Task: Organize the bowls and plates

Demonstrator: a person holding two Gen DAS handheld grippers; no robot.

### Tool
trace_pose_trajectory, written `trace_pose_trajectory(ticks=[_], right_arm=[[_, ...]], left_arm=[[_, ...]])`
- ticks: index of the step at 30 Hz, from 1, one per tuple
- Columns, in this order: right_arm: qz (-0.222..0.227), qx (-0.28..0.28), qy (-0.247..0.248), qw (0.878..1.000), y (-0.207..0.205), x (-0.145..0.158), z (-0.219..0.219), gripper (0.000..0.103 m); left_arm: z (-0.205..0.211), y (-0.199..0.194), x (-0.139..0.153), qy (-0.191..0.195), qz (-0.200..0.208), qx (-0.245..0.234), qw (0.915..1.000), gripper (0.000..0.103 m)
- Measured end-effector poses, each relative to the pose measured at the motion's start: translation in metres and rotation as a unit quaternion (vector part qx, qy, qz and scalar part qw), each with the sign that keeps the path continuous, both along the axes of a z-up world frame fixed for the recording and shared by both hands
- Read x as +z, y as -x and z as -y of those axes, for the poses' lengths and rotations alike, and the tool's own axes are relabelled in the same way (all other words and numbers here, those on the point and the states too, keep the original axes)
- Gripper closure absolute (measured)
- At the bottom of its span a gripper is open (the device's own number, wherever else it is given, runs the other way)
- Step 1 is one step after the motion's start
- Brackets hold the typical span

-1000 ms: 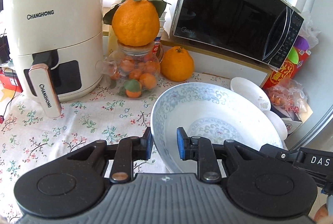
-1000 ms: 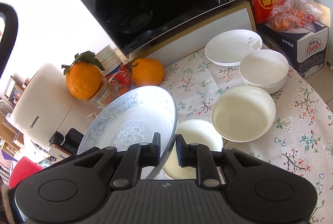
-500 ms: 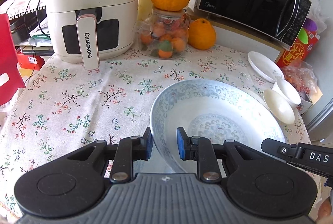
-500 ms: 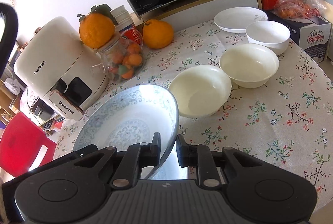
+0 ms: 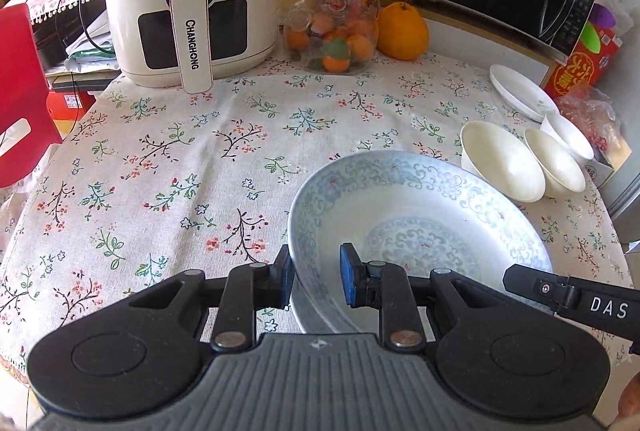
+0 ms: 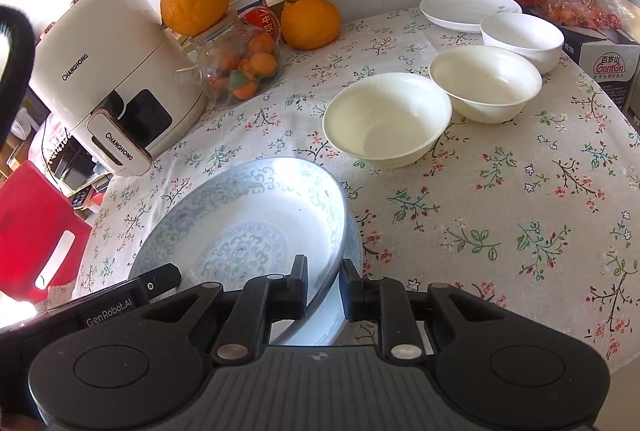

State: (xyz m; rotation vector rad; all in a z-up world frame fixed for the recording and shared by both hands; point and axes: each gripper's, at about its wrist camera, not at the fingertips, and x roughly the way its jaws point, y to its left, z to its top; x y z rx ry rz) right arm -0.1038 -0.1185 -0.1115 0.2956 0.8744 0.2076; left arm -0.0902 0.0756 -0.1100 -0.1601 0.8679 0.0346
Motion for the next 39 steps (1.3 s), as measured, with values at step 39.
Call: trace_pose_trajectory(ticks=[39], right_arm=[[-0.001, -0.01, 0.039, 0.999, 0.0, -0.01, -0.016, 0.084]], left_arm=[[0.006, 0.003, -0.015, -0.057, 0.002, -0.003, 0.9984, 0.079]])
